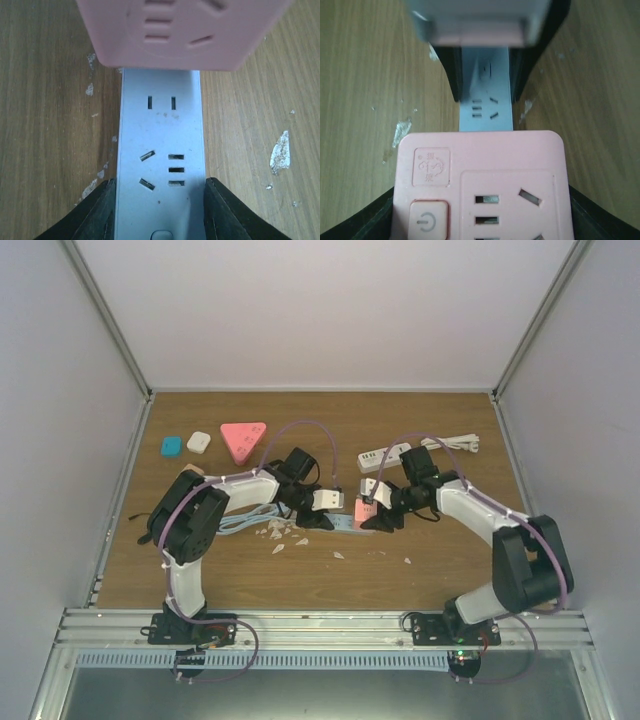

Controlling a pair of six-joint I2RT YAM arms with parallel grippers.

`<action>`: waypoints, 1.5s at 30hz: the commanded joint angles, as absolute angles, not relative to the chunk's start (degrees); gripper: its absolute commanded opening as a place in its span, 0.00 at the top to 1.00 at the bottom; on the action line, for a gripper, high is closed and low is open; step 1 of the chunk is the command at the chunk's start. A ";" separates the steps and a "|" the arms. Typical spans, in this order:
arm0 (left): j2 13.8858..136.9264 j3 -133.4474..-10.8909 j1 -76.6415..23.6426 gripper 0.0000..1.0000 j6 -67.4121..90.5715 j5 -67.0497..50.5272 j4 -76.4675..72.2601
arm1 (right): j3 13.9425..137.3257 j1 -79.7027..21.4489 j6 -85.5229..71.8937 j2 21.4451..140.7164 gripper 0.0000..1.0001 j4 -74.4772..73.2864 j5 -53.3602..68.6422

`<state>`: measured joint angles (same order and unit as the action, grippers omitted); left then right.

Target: Pull the plug off the socket

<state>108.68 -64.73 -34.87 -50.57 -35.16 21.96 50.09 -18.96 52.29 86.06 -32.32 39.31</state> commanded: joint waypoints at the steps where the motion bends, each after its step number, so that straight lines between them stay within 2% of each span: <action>1: 114.55 -65.10 -35.16 0.86 -50.58 -27.00 28.22 | 48.89 -20.39 53.96 79.97 0.70 -28.42 43.28; 5: 115.09 -66.15 -35.09 0.85 -50.09 -27.45 29.04 | 48.17 -20.69 53.80 79.78 0.71 -28.91 41.56; 7: 114.46 -66.54 -34.51 0.79 -49.25 -29.01 28.91 | 49.10 -19.90 53.35 80.69 0.72 -30.72 42.69; 9: 113.20 -67.62 -33.49 0.68 -48.30 -31.78 29.40 | 49.72 -18.77 52.78 80.74 0.72 -31.90 44.00; 13: 108.47 -70.18 -29.93 0.33 -45.40 -39.85 29.56 | 50.73 -16.43 50.32 79.48 0.72 -32.22 47.32; 14: 106.84 -70.48 -29.14 0.28 -44.51 -41.63 29.05 | 51.35 -16.15 49.44 79.20 0.72 -32.08 48.34; 16: 104.02 -70.91 -28.07 0.18 -43.43 -44.52 28.18 | 52.83 -15.97 46.75 78.80 0.71 -31.14 50.10; 21: 96.88 -68.99 -27.95 0.01 -41.08 -46.42 23.63 | 56.55 -15.83 40.40 79.58 0.68 -28.71 53.29; 26: 89.80 -64.99 -28.04 0.01 -38.77 -47.30 17.34 | 60.41 -15.87 37.84 83.66 0.68 -31.14 59.32; 32: 91.78 -68.96 -29.54 0.01 -40.78 -54.34 25.32 | 58.71 -15.89 37.50 80.87 0.67 -27.80 62.78; 40: 92.63 -69.28 -32.99 0.02 -36.44 -56.99 23.90 | 58.45 -16.51 38.93 79.90 0.66 -28.69 66.46; 45: 93.04 -69.87 -33.22 0.07 -32.14 -59.57 21.41 | 58.62 -17.21 39.90 79.63 0.66 -29.65 68.65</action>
<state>92.38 -68.18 -32.36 -36.34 -54.87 24.56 58.46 -16.71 38.74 81.34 -30.02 63.99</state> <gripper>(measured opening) 0.956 0.635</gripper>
